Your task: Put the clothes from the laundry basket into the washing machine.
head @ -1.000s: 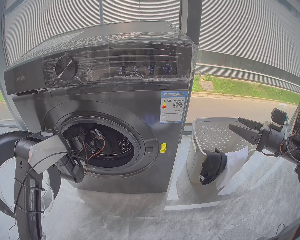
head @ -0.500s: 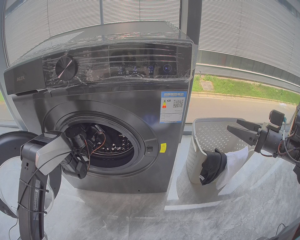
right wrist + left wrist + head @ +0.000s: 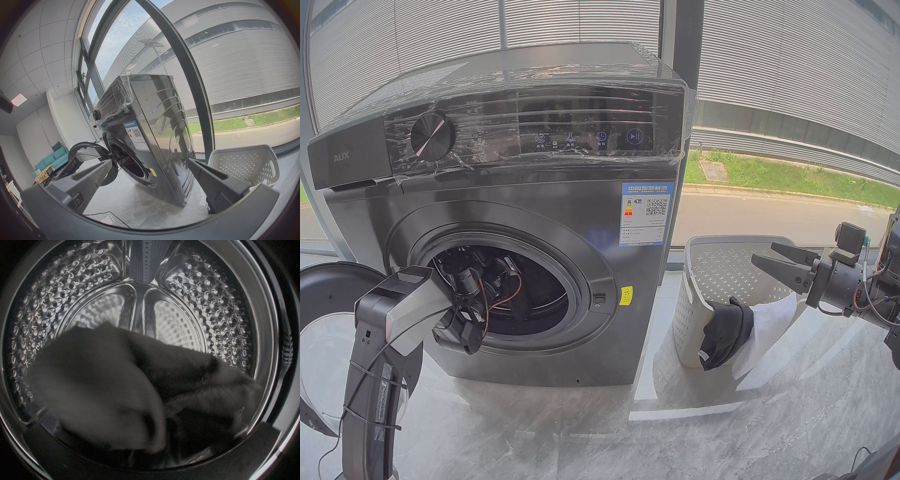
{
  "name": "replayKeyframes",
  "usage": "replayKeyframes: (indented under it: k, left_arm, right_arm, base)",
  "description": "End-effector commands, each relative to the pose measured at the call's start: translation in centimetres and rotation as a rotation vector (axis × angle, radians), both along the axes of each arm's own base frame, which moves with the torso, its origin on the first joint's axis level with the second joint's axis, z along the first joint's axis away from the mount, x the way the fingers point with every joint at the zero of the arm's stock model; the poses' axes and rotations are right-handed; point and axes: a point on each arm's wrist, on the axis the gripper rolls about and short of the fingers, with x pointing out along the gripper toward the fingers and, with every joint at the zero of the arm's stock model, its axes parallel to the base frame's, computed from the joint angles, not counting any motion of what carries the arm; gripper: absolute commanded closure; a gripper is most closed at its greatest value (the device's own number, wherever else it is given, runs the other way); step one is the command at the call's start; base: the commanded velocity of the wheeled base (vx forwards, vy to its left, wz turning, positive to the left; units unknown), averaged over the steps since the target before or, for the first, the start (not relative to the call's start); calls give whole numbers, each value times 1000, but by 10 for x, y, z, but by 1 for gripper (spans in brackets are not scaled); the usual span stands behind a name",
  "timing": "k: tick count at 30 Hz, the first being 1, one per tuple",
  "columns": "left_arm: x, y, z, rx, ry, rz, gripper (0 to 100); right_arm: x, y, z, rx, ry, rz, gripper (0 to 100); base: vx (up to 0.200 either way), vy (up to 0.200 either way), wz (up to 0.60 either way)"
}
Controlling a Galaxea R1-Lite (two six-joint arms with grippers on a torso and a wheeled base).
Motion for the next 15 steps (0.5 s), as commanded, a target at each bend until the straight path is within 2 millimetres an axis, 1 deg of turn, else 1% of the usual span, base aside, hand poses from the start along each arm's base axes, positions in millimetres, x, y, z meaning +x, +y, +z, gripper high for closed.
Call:
replayKeyframes:
  k: [1, 6, 9, 12, 14, 15]
  left_arm:
    - [5, 0, 0, 4, -13, -4, 0]
    - [6, 8, -3, 8, -8, 12, 0]
    - [5, 8, 0, 8, -14, 12, 0]
    - [-4, 5, 7, 10, -5, 2, 0]
    - [-6, 5, 7, 11, -1, 2, 0]
    - [-20, 7, 8, 17, 37, -5, 0]
  right_arm:
    - [0, 0, -1, -1, 4, 0, 0]
    - [0, 0, -1, -1, 6, 0, 0]
    - [0, 0, -1, -1, 4, 0, 0]
    - [0, 0, -1, -1, 4, 0, 0]
    - [0, 0, -1, 0, 3, 0, 0]
    - [0, 0, 0, 0, 0, 1, 0]
  base:
    - [0, 0, 0]
    - [0, 0, 0]
    - [0, 0, 0]
    - [0, 0, 0]
    - [0, 0, 0]
    - [0, 0, 0]
